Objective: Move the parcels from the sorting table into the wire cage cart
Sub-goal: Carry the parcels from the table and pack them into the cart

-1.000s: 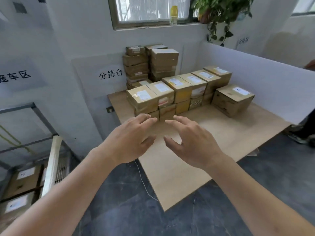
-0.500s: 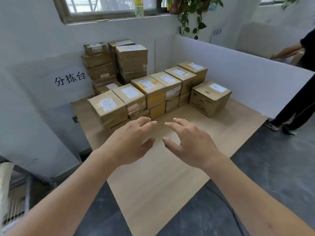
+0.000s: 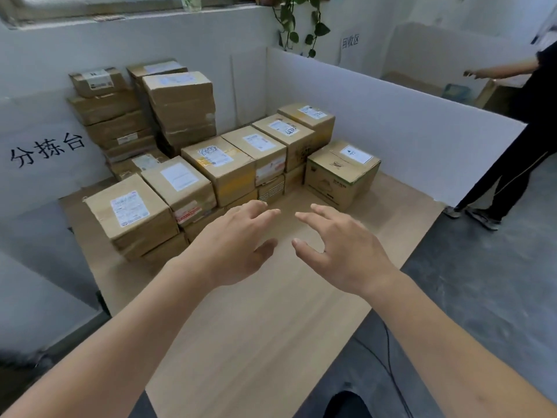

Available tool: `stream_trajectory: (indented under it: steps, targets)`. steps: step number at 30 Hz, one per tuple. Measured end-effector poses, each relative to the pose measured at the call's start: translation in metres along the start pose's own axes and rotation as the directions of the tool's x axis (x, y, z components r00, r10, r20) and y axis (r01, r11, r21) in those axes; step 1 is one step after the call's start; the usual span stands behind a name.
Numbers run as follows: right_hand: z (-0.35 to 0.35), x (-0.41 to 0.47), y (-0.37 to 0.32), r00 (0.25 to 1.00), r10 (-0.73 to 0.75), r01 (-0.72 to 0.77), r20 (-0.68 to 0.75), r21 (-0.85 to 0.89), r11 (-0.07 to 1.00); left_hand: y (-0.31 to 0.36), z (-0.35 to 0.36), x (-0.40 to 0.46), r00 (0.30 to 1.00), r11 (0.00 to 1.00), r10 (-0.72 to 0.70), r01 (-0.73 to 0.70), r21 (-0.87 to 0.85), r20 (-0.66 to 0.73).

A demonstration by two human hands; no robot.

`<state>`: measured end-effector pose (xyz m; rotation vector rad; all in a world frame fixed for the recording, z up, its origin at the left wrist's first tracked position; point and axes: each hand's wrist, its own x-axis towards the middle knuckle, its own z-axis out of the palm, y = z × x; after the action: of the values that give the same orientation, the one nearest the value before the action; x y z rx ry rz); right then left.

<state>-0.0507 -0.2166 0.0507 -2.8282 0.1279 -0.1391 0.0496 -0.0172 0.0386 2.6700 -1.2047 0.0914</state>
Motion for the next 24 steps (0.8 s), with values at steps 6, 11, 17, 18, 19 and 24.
stream_trajectory:
  steps: [6, 11, 17, 18, 19, 24]
  targets:
    - [-0.012, 0.04, 0.098, 1.0, -0.016, 0.017, -0.016, 0.066, 0.998, 0.041, 0.025, 0.077, 1.0, 1.0, -0.01, 0.01, 0.016, -0.008]
    - [-0.029, 0.067, 0.195, 0.998, -0.058, 0.059, -0.014, 0.14, 0.988, 0.096, 0.059, 0.146, 0.998, 0.998, -0.059, 0.059, -0.011, 0.006]
    - [-0.048, 0.1, 0.296, 0.996, -0.084, 0.078, 0.037, 0.15, 0.986, 0.151, 0.097, 0.221, 0.986, 0.985, -0.163, 0.164, -0.051, 0.028]
    - [-0.05, 0.105, 0.309, 0.996, -0.085, 0.078, 0.042, 0.151, 0.986, 0.156, 0.101, 0.232, 0.984, 0.983, -0.172, 0.174, -0.053, 0.038]
    - [-0.052, 0.11, 0.321, 0.995, -0.084, 0.076, 0.05, 0.154, 0.985, 0.16, 0.104, 0.244, 0.982, 0.981, -0.184, 0.186, -0.053, 0.048]
    - [-0.05, 0.148, 0.375, 0.993, -0.083, 0.07, 0.083, 0.146, 0.987, 0.166, 0.125, 0.306, 0.967, 0.967, -0.243, 0.248, -0.061, 0.077]
